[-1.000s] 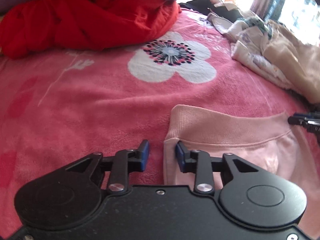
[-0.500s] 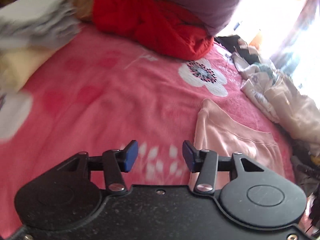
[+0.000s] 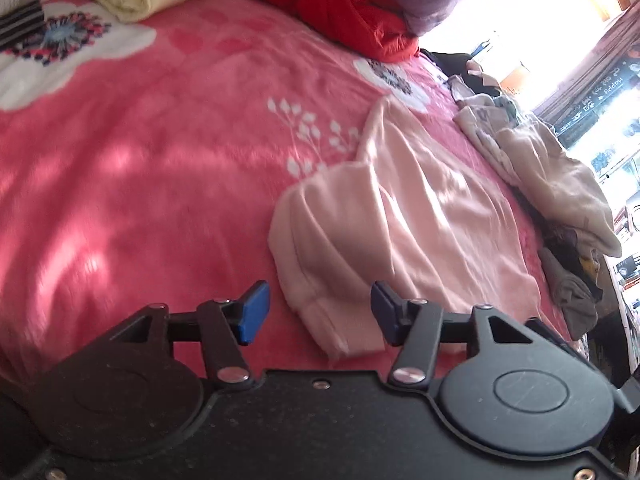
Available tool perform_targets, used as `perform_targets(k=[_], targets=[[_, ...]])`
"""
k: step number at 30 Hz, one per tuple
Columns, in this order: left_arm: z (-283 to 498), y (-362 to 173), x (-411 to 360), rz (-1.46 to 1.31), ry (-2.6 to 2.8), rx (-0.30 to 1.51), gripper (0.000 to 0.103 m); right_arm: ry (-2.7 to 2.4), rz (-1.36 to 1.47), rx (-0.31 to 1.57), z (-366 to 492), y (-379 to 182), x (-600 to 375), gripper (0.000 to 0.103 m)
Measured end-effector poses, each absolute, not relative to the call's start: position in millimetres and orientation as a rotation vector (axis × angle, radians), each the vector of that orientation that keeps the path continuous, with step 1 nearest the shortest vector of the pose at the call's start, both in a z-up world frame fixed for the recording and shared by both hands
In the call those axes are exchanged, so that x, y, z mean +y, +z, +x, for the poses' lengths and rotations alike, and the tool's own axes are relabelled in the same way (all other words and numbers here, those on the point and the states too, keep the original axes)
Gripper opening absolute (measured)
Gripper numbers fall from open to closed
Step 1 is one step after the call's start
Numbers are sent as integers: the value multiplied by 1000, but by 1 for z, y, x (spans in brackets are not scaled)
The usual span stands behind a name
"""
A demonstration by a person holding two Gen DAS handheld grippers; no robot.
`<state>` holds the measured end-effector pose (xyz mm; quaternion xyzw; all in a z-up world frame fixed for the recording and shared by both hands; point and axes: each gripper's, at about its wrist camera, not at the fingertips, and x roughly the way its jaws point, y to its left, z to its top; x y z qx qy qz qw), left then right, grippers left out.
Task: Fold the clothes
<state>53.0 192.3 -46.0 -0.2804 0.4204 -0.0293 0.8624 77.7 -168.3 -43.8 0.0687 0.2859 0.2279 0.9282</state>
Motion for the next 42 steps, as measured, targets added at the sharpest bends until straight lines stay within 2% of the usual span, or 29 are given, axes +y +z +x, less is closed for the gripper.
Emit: perform_targets(k=[5, 14, 16, 17, 20, 25, 33, 42], targets=[[42, -53, 178, -544, -34, 875, 55, 460, 92, 595, 67, -61, -156, 36], [43, -78, 169, -693, 2, 859, 52, 411, 159, 569, 70, -71, -174, 36], [44, -80, 169, -725, 1, 849, 34, 400, 204, 581, 73, -74, -179, 36], [45, -80, 169, -727, 4, 847, 18, 395, 221, 585, 75, -75, -182, 36], [44, -75, 173, -742, -17, 829, 11, 390, 230, 599, 80, -80, -186, 36], [35, -55, 193, -831, -64, 756, 10, 396, 227, 614, 82, -87, -185, 36], [38, -15, 241, -1156, -147, 555, 10, 417, 175, 602, 82, -85, -176, 36], [81, -20, 287, -1352, -24, 470, 9, 419, 162, 602, 82, -85, -176, 36]])
